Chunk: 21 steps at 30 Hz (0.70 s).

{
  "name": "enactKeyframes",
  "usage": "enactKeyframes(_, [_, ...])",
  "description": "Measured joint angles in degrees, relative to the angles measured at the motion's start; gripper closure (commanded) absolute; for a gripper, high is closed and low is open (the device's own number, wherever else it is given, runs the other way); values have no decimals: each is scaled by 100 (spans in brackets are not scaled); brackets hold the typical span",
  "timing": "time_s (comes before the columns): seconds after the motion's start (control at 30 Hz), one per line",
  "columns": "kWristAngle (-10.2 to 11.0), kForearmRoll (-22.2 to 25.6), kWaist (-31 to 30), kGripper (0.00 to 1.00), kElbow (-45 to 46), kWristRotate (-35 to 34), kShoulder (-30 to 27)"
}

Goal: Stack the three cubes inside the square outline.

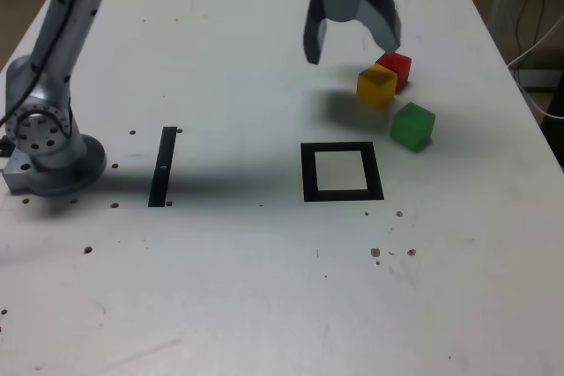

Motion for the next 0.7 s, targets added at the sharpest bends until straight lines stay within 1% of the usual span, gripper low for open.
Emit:
enactKeyframes(0.13, [47,423,43,1,-711,156,455])
enactKeyframes(0.33, [125,797,79,1,-1717,342,942])
enactKeyframes(0.47, [119,871,157,1,-2365,452,1227])
enactKeyframes(0.7, [85,939,211,1,-2734,576,1609])
